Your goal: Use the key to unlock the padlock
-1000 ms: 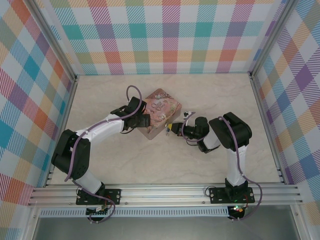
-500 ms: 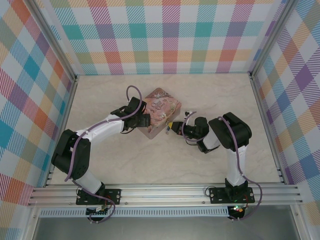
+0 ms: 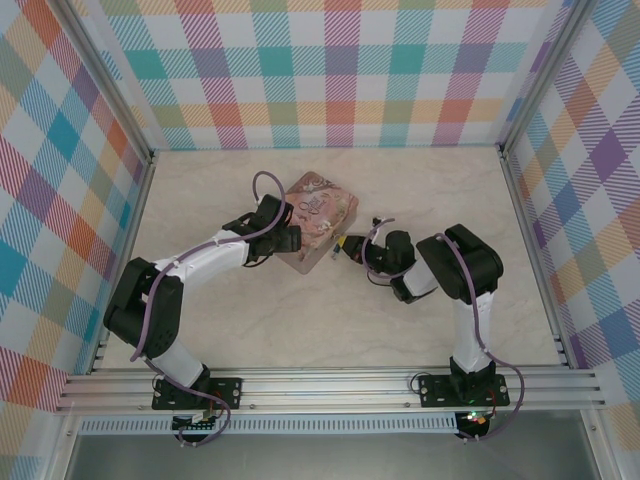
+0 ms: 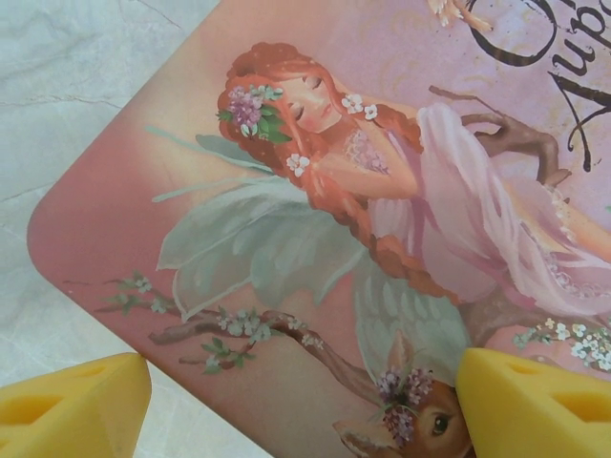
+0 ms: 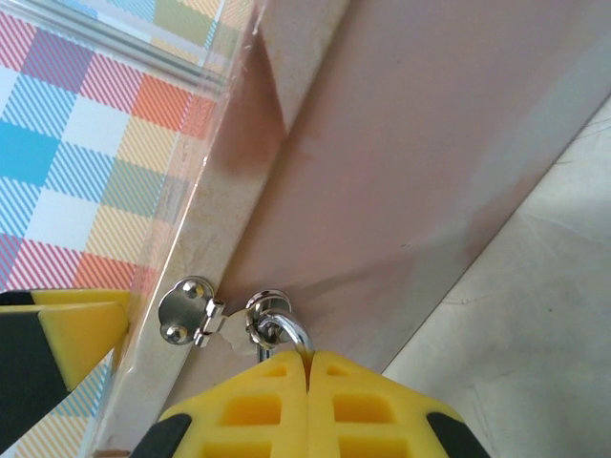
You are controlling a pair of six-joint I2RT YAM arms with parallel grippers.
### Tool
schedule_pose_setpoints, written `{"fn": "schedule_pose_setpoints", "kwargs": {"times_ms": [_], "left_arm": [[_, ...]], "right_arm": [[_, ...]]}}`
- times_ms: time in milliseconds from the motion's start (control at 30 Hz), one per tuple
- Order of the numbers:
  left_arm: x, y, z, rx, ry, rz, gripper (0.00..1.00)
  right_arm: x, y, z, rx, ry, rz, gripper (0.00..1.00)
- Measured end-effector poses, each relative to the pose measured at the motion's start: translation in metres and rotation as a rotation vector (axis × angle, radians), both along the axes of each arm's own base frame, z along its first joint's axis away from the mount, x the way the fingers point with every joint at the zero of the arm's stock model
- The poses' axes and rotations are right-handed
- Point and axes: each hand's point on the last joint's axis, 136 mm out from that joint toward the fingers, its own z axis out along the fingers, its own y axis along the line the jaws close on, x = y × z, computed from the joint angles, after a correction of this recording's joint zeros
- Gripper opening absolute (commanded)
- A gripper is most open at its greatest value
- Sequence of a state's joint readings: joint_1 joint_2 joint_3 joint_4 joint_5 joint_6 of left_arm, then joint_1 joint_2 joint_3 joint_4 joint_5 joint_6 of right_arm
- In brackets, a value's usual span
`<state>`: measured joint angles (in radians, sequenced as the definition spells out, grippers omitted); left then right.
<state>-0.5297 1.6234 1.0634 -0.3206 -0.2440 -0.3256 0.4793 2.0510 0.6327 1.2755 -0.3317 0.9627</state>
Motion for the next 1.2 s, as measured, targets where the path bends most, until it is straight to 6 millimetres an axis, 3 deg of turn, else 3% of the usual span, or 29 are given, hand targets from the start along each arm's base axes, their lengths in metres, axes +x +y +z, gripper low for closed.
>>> {"fn": "schedule_pose_setpoints", "kwargs": {"times_ms": [467, 800, 1000, 1200], "left_arm": [[0.003, 0.0, 0.001, 0.017, -0.03, 0.014, 0.83], [0.003, 0.0, 0.0, 0.021, -0.036, 0.014, 0.86], [0.001, 0.0, 0.002, 0.02, -0.032, 0.011, 0.88], [-0.015, 0.003, 0.009, 0.027, 0.024, -0.017, 0.91]], "right_arm": [[0.017, -0.009, 0.008, 0.011, 0.038, -0.137, 0.03], [0.034, -0.019, 0.042, 0.04, -0.045, -0.225, 0.03], [0.023, -0.029, 0.068, 0.002, -0.106, -0.235, 0.04], [0.001, -0.038, 0.089, -0.111, -0.129, -0.195, 0.04]]}}
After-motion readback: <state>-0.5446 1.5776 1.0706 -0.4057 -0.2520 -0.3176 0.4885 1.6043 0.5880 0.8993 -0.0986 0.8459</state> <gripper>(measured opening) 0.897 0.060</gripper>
